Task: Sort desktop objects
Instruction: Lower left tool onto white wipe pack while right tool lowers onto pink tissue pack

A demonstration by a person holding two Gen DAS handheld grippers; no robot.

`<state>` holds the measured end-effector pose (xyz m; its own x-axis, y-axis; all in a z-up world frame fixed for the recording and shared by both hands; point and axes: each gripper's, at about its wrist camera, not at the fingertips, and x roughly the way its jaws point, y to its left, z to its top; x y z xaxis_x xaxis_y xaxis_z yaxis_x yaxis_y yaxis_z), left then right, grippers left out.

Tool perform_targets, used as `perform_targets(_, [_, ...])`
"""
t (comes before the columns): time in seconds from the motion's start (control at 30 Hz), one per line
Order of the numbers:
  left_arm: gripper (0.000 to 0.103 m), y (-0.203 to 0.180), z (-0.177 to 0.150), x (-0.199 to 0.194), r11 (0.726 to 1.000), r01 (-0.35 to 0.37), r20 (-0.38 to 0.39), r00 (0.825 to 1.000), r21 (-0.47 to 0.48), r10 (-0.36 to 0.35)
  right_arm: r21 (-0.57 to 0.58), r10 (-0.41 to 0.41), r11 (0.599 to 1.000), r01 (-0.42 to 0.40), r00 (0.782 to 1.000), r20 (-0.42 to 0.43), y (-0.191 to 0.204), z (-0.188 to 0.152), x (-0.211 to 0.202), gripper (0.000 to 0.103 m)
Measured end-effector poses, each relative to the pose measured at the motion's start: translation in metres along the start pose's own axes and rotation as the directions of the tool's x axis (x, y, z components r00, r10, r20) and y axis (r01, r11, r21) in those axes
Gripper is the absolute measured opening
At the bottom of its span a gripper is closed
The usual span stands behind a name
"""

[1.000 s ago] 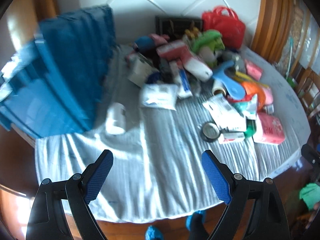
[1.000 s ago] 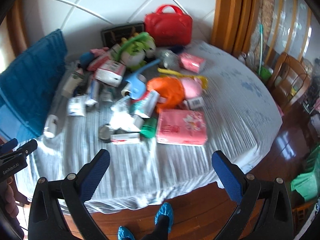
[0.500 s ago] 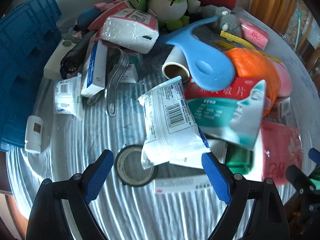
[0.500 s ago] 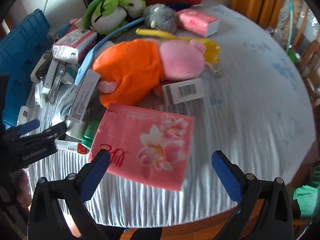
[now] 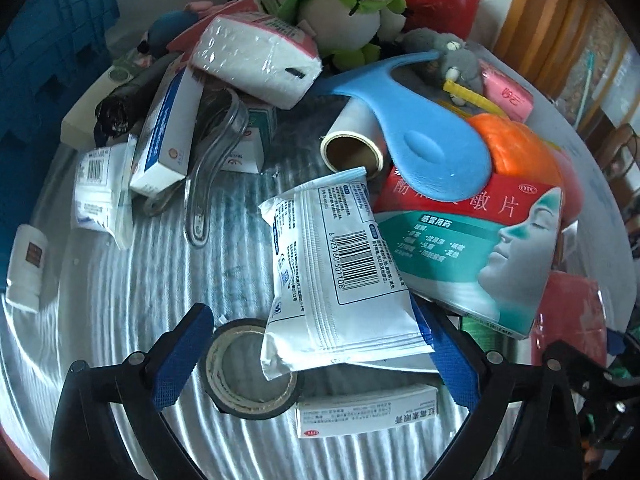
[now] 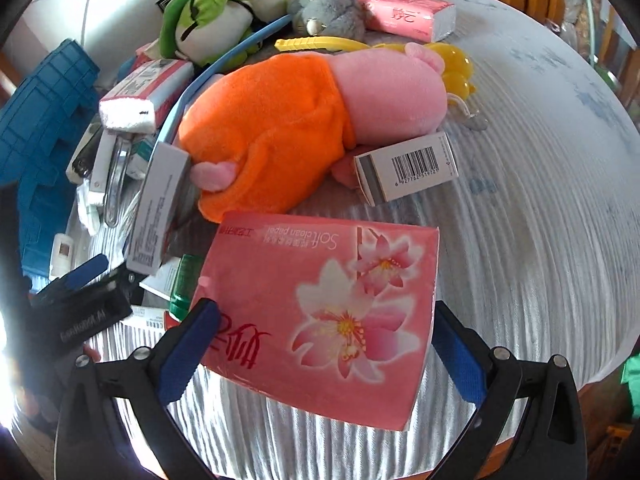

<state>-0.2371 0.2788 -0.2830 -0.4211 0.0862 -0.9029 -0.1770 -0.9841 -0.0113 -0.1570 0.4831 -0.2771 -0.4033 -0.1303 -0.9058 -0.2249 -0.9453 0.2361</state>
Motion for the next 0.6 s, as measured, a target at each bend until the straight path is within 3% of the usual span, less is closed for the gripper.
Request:
perform_targets(0.2, [0.103,0.006,0.007,0.005,1.0,-0.01,-0.009,1.0,0.024,0.01,-0.058,-0.079,0.995,0.078,0.997,-0.008,0.02,-0.002,-0.003,0.103])
perform_targets(0.3, [0.102,0.003,0.013,0.016,0.999,-0.028,-0.034,0.999,0.034,0.029,-0.015,-0.056,0.998,0.056,0.998,-0.001,0.015,-0.002,-0.001,0.103])
perform_targets(0.43, [0.094,0.004,0.009,0.021,0.999,-0.028,-0.052,0.998,0.035,0.03,-0.015,-0.071,0.997,0.071,0.997,-0.032,0.019,-0.001,-0.004,0.103])
perform_targets(0.6, [0.086,0.01,-0.003,0.015,0.999,-0.029,-0.04,0.999,0.037,0.031,-0.055,-0.137,0.989,0.136,0.991,-0.004,0.035,0.0,-0.004,0.103])
